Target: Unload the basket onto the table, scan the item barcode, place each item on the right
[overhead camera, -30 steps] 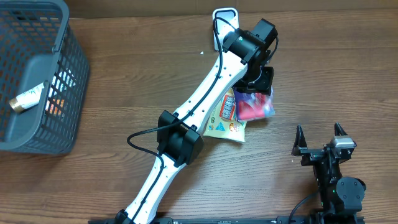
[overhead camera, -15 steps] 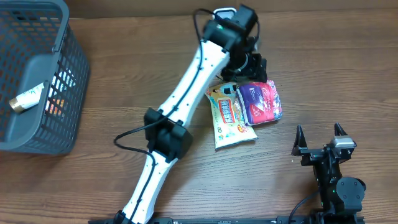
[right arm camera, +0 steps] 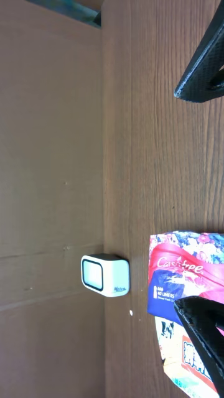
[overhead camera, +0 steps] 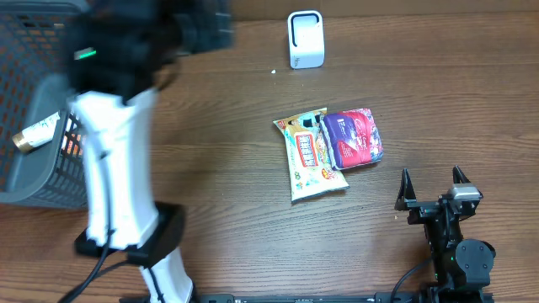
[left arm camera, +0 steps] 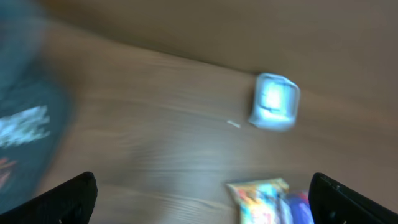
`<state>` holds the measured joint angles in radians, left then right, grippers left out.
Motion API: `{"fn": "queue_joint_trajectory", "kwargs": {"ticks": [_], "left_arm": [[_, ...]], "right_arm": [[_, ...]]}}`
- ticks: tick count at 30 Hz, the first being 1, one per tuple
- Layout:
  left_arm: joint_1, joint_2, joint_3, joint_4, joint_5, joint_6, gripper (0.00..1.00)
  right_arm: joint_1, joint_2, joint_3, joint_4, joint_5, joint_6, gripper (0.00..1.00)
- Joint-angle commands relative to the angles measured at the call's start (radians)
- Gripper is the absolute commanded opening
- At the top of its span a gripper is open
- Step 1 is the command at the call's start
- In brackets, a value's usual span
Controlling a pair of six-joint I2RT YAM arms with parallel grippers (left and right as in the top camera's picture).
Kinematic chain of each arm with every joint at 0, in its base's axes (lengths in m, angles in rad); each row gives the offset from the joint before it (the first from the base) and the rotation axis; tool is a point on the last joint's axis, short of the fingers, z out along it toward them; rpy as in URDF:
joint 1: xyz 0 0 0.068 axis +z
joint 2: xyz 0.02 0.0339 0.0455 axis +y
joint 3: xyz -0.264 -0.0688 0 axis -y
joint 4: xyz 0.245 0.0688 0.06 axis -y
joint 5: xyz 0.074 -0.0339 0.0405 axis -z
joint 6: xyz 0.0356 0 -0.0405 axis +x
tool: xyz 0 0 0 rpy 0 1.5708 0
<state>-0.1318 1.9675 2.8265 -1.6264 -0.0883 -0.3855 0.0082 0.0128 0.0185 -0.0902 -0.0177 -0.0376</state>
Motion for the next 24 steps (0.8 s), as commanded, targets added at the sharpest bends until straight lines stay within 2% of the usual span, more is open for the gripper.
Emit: {"fn": "queue_joint_trajectory", "kwargs": {"ticks": [1, 6, 12, 17, 24], "left_arm": [[0.185, -0.016, -0.002, -0.037, -0.082, -0.126, 1.0], [0.483, -0.003, -0.013, -0.063, 0.002, -0.195, 1.0], [0.738, 0.055, -0.04, -0.06, 0.151, -0.25, 1.0], [0.826, 0.142, -0.042, -0.063, 0.181, -0.247, 1.0], [0.846, 0.306, -0.042, -0.037, 0.13, -0.293, 1.0]], "right_arm": [[-0.002, -0.01, -0.01, 0.006, 0.01, -0.005, 1.0], [-0.002, -0.01, -0.01, 0.006, 0.01, -0.005, 1.0], [-0.002, -0.01, -0.01, 0.006, 0.01, -0.005, 1.0], [-0.002, -0.01, -0.01, 0.006, 0.01, -0.005, 1.0], [-0.002, -0.01, -0.01, 0.006, 0.01, -0.005, 1.0]]}}
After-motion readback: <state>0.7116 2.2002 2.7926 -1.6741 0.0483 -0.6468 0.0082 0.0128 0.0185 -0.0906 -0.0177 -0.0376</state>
